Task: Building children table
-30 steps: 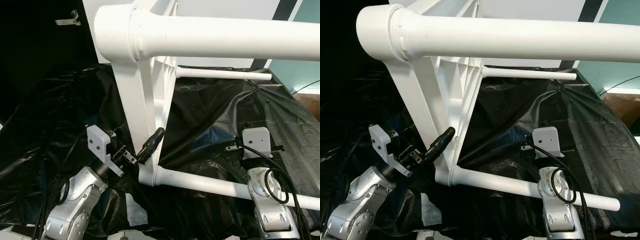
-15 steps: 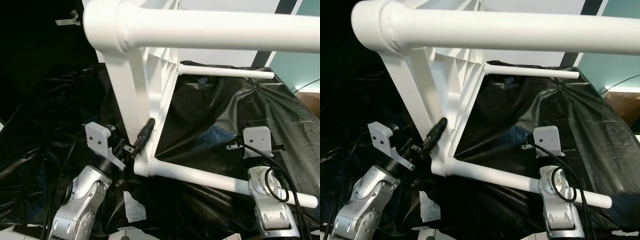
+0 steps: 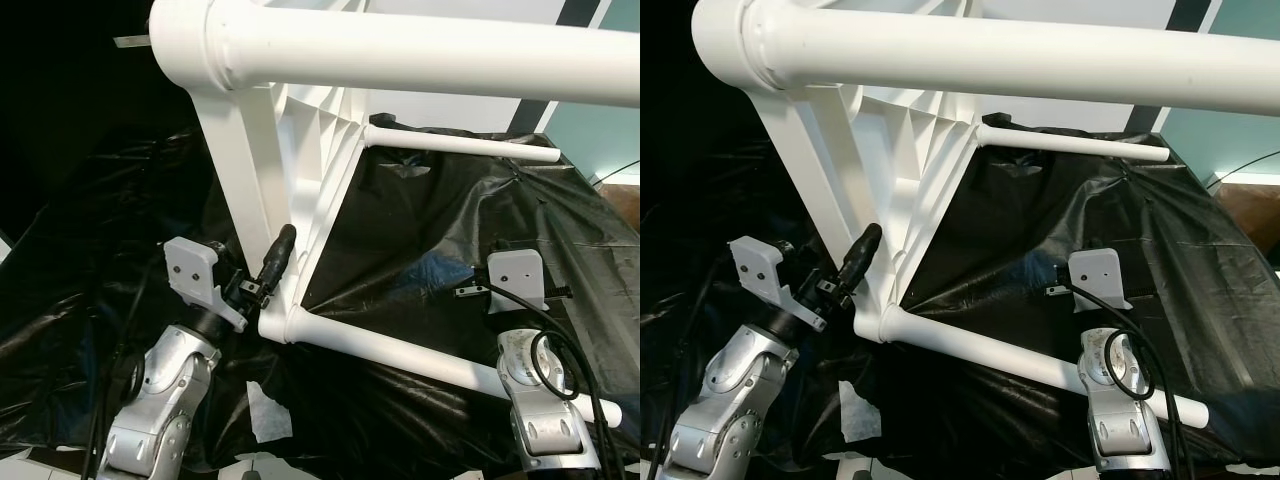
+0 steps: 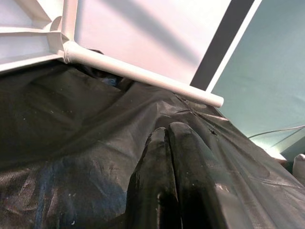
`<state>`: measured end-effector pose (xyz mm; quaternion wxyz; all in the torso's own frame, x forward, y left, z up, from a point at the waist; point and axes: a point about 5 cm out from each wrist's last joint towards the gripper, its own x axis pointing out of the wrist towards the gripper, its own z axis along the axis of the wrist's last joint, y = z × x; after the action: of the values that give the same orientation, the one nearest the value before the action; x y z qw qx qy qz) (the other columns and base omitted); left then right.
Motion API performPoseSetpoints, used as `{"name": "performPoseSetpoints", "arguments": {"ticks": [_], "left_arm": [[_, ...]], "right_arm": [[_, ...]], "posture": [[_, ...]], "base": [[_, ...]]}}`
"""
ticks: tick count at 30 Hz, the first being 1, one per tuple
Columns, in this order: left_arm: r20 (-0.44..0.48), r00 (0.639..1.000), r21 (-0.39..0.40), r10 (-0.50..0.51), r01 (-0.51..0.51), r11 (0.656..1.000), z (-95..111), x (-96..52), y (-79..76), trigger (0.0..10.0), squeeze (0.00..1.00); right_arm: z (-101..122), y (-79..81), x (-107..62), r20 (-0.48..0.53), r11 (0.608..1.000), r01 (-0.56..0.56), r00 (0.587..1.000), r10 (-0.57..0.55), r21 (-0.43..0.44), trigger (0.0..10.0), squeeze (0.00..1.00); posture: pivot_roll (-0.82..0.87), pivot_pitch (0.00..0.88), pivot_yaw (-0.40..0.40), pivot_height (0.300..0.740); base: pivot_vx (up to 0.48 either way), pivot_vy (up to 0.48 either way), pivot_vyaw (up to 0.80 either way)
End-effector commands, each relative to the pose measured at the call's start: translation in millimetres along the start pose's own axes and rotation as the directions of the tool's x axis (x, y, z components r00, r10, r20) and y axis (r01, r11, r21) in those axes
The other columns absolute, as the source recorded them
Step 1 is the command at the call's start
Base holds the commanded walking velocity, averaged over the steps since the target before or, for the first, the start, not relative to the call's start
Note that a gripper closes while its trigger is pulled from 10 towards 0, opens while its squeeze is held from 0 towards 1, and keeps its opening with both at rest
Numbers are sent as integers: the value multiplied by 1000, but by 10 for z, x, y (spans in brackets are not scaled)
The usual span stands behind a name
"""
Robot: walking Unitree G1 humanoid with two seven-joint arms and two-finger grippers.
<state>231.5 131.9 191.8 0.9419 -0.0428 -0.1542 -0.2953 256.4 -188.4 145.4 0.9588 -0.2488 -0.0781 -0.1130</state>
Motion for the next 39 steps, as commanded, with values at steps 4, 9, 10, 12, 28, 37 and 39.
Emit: {"name": "performPoseSetpoints", "arguments": {"ticks": [4, 9, 10, 12, 28, 37, 39], "left_arm": [[-56, 998, -8, 10, -10, 1000, -118, 10, -1, 10000, 0], [-66, 997, 8, 44, -44, 999, -163, 13, 32, 10000, 0], [-66, 997, 8, 44, -44, 999, -163, 13, 32, 10000, 0], [-91, 992, 20, 92, -90, 996, -242, -16, 79, 10000, 0], [-194, 959, 115, 206, -186, 976, -518, -250, 213, 10000, 0], [-172, 962, 42, 213, -209, 977, -457, -156, 216, 10000, 0], [-164, 958, 16, 234, -234, 972, -448, -144, 236, 10000, 0]], "right_arm": [[-16, -7, 12, -7, 1000, 9, 1000, -9, 2, 10000, 0], [-15, 1, 15, -8, 1000, 11, 1000, -11, 6, 10000, 0], [-15, 1, 15, -8, 1000, 11, 1000, -11, 6, 10000, 0], [-17, 13, 17, -9, 1000, 11, 1000, -11, 10, 10000, 0], [-27, 44, 35, -13, 1000, 7, 1000, -6, 17, 10000, 0], [-16, 51, 62, -7, 1000, 3, 1000, -3, 17, 10000, 0], [-15, 49, 66, -6, 1000, 3, 1000, -3, 16, 10000, 0]], "posture": [[18, 48, -29, 740], [16, 49, -21, 740], [16, 49, -21, 740], [17, 49, -19, 740], [28, 51, -17, 740], [24, 46, -20, 740], [23, 45, -19, 740]], "base": [[0, 0, 0], [0, 0, 0], [0, 0, 0], [0, 0, 0], [0, 0, 0], [0, 0, 0], [0, 0, 0]]}}
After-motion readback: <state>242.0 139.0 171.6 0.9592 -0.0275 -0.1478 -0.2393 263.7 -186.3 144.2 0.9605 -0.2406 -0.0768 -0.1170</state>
